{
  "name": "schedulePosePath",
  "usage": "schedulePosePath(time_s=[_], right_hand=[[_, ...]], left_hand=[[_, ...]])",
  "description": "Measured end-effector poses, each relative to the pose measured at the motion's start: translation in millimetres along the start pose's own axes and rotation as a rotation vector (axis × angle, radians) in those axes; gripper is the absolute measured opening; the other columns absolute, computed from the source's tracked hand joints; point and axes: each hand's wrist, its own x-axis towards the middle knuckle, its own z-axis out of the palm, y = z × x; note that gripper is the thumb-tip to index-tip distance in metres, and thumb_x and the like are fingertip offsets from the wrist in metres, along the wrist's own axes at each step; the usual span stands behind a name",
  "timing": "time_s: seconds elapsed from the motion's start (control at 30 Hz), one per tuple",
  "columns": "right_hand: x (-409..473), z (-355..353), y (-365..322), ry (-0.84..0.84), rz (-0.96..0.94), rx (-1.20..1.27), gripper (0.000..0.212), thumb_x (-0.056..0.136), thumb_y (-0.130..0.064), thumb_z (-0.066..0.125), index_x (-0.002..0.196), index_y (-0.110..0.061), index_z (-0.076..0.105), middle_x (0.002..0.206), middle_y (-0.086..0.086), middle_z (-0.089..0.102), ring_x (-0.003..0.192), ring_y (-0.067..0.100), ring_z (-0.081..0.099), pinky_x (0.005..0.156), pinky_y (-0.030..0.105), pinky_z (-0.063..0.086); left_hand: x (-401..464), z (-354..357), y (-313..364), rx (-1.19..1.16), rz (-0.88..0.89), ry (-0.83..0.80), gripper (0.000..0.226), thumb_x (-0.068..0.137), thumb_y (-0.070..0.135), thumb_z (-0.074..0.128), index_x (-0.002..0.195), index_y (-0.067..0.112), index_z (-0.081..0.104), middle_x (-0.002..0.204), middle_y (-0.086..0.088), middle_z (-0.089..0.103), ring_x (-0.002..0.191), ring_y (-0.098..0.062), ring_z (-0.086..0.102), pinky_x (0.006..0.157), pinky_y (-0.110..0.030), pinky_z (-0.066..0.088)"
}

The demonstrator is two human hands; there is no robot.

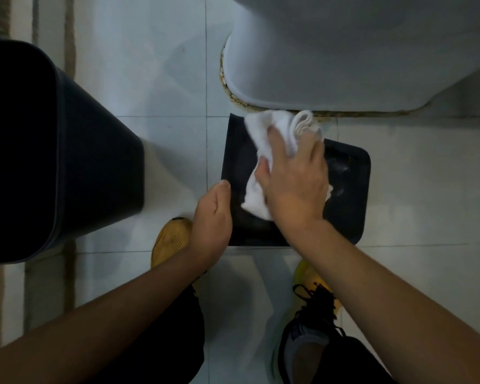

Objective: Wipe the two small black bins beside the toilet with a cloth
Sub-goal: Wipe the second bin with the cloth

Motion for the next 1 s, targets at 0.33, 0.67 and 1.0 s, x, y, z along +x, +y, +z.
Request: schedulePosePath(time_s=[0.33,0.67,1.0], right_hand=[[-1.8,-13.0,21.8,-0.152,0.137,0.130,0.084,0.092,-0.073,0.034,0.156,-0.020,0.022,0.145,0.026,0.031,0.126,0.042,0.039,0.102,0.048,0.041],[-71.4,-28.5,9.5,-0.364,-0.324,0.340,0.119,0.068,-0.056,0.082,0.158,-0.018,0.014,0.148,0.021,0.021,0.128,0.039,0.033,0.104,0.052,0.044],[-50.0,-22.3,15.8,-0.385,-0.248,0.561,0.108,0.065,-0.053,0.086,0.155,-0.032,0.030,0.138,0.001,0.020,0.133,0.027,0.030,0.105,0.043,0.044]], left_hand=[[2.0,-2.6,-0.4,0.048,-0.026,-0.004,0.049,0.106,0.030,0.031,0.083,-0.007,0.053,0.077,-0.023,0.052,0.069,-0.015,0.054,0.062,-0.034,0.049],[10.2,-11.0,-13.9,-0.028,-0.014,-0.061,0.024,0.102,0.010,0.041,0.087,0.010,0.061,0.080,0.000,0.068,0.077,-0.006,0.065,0.071,-0.029,0.055],[5.7,-5.6,-1.5,-0.094,-0.096,-0.021,0.029,0.106,0.009,0.033,0.098,0.003,0.060,0.092,-0.015,0.066,0.084,-0.013,0.066,0.076,-0.029,0.056]])
